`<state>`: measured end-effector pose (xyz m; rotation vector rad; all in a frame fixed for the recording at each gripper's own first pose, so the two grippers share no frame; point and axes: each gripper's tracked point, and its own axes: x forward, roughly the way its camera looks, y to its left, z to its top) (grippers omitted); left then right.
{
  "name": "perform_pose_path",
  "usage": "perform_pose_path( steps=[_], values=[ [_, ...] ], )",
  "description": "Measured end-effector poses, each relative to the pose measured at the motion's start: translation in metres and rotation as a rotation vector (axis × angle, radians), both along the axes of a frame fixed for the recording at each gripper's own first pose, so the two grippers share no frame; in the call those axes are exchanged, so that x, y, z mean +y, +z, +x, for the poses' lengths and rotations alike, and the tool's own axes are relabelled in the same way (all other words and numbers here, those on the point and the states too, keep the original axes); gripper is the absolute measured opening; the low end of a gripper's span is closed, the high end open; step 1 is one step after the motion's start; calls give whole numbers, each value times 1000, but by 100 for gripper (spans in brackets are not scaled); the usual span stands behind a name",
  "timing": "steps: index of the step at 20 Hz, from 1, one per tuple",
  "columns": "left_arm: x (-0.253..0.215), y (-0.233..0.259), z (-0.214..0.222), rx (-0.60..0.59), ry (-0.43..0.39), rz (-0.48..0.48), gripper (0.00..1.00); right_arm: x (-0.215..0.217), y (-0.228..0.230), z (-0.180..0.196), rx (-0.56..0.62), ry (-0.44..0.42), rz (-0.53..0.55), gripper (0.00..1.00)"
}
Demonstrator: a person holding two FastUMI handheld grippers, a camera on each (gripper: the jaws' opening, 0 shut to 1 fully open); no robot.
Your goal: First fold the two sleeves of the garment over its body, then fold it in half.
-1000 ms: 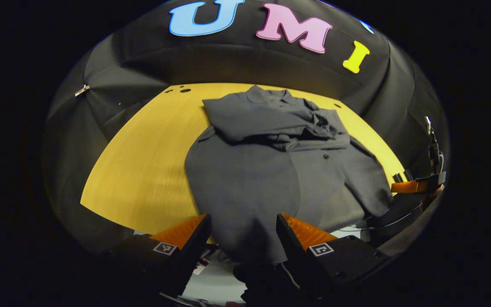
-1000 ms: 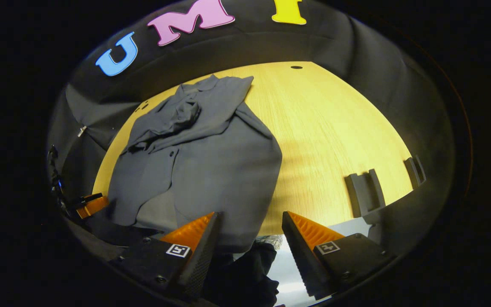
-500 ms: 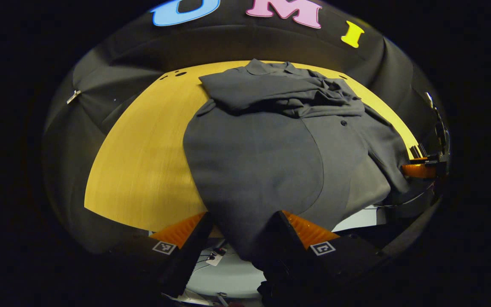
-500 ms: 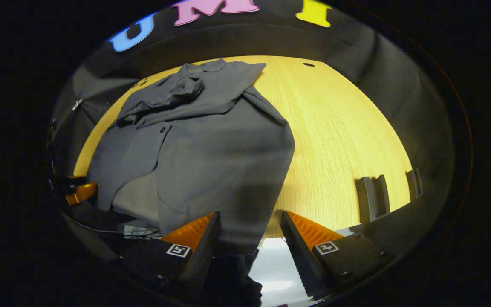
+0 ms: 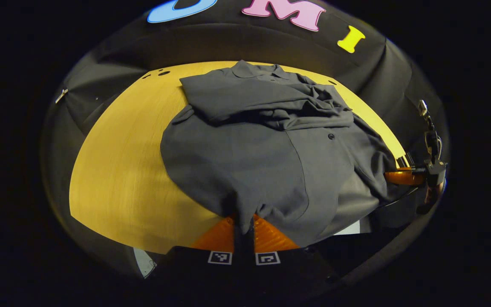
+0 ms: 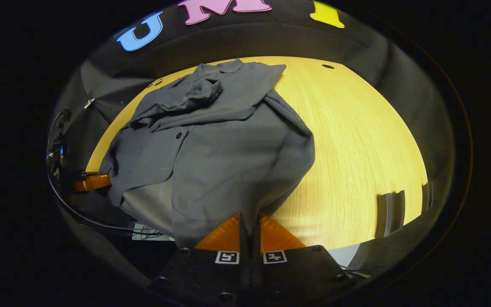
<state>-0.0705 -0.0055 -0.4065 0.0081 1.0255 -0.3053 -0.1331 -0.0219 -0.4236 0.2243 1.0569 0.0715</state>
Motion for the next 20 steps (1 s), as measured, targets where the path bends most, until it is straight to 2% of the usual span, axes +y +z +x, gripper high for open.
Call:
perform_pose_path(
  steps=[3,8,13,20],
  values=[
    [-2,23,0,-62,-26,20,6,9,27,8,-82,8,28,6],
    [-5,85,31,-175,51,-67,6,0,87,47,-221,-65,87,6],
    [-3,153,100,-298,145,-151,5,-31,143,112,-371,-136,79,5],
    [-7,191,202,-414,155,-161,6,-47,176,211,-490,-136,47,5]
  ],
)
